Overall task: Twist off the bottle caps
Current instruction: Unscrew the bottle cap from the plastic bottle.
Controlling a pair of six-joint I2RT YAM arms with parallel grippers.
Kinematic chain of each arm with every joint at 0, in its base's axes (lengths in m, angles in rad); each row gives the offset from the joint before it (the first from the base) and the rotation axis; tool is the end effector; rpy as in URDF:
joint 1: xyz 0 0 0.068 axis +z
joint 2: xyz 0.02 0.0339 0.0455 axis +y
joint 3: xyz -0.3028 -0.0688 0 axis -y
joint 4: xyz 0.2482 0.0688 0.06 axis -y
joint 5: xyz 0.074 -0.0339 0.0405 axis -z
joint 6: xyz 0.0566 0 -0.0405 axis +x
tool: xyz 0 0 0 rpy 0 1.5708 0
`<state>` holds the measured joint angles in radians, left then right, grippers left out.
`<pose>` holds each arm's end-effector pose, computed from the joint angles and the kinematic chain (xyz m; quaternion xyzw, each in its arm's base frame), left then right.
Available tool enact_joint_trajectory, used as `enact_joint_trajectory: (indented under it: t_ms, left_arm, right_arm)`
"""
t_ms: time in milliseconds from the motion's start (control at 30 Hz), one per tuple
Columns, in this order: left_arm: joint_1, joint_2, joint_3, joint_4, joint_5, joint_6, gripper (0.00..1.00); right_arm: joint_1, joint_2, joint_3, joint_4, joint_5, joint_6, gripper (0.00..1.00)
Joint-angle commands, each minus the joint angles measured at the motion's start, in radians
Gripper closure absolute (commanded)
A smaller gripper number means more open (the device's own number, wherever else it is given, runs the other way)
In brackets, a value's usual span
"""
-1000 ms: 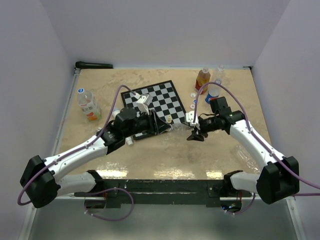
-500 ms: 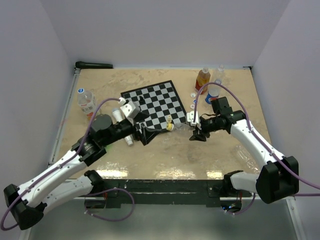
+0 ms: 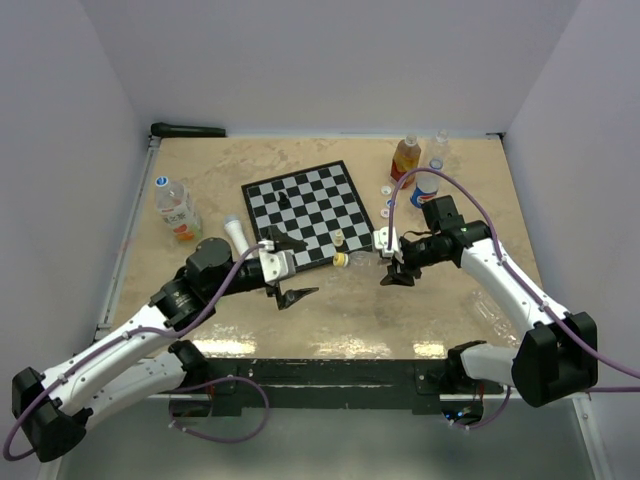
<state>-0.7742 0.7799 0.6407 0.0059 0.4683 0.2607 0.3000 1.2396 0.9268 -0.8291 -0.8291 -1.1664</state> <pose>0.1124 -0.1457 0.3349 0.4949 0.5607 -0.3315 0.5751 0.2005 0.1057 0.2785 -0.6622 0.6072 0.2754 0.3420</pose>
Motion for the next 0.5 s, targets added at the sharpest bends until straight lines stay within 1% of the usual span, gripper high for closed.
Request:
enact_joint_trajectory:
  t_ms: [0,467]
  left_arm:
    - [0.003,0.018,0.005,0.054,0.073,0.106,0.01]
    - [0.003,0.051,-0.003,0.06,0.118,0.167,0.02]
  right_arm:
    - [-0.001,0.001,0.01,-0.019,-0.034,-0.024,0.99]
    - [0.001,0.011,0.009,-0.024,-0.034,-0.032,0.99]
